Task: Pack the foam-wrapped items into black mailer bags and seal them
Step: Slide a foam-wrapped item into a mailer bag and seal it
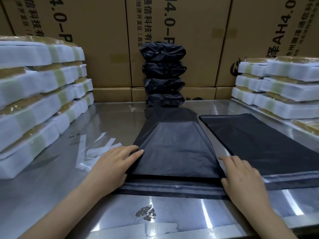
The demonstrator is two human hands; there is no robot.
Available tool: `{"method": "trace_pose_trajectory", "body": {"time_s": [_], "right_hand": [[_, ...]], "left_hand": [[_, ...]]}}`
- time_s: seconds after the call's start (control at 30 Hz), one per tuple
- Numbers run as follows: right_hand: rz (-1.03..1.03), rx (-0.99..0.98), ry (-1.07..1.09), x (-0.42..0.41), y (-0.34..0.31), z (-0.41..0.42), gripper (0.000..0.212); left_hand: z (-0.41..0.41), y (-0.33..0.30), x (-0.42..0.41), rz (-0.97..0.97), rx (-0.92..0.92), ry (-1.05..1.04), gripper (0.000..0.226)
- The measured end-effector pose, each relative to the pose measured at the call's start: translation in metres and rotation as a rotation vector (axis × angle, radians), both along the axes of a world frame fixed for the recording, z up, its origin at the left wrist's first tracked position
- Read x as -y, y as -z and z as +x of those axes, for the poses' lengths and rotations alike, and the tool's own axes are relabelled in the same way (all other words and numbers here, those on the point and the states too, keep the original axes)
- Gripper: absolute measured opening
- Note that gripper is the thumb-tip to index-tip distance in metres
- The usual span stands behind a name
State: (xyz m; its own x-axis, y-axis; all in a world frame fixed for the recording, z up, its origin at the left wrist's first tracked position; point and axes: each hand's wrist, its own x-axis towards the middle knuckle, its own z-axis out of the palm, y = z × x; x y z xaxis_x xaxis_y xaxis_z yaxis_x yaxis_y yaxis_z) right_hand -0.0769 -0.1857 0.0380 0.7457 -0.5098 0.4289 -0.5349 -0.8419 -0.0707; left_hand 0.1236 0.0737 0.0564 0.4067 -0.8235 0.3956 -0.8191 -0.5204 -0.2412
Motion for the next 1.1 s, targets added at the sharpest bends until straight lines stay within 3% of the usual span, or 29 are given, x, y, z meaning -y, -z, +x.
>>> {"method": "trace_pose_trajectory", "body": {"time_s": [0.17, 0.33, 0.47, 0.53, 0.67, 0.73, 0.83, 1.1], "right_hand": [[-0.127, -0.112, 0.037, -0.002, -0.005, 0.009, 0.038], [-0.124, -0.204, 0.088, 0.000, -0.004, 0.013, 0.037], [-0.085, -0.108, 0.045, 0.002, -0.006, -0.005, 0.042], [-0.036, -0.228, 0.094, 0.000, -0.012, -0.012, 0.055], [0.068, -0.290, 0.012, 0.006, -0.038, -0.013, 0.078], [0.112, -0.048, -0.099, -0.005, -0.050, 0.005, 0.080], [0.126, 0.236, -0.148, -0.029, -0.049, 0.049, 0.074], [0.349, -0.037, 0.008, -0.008, 0.012, 0.084, 0.079]], "left_hand": [[0.006, 0.002, 0.010, 0.053, 0.004, 0.082, 0.071], [-0.002, -0.005, 0.022, 0.105, 0.072, 0.106, 0.067], [-0.015, -0.015, 0.015, 0.227, -0.035, 0.016, 0.070], [-0.015, -0.020, 0.009, 0.263, -0.182, -0.018, 0.060], [-0.021, -0.041, 0.012, 0.004, -0.318, 0.012, 0.043], [-0.028, -0.041, 0.035, -0.186, -0.272, 0.031, 0.040], [-0.040, -0.020, 0.081, -0.250, -0.230, 0.019, 0.063], [-0.022, 0.038, 0.107, -0.210, -0.408, -0.110, 0.080]]}}
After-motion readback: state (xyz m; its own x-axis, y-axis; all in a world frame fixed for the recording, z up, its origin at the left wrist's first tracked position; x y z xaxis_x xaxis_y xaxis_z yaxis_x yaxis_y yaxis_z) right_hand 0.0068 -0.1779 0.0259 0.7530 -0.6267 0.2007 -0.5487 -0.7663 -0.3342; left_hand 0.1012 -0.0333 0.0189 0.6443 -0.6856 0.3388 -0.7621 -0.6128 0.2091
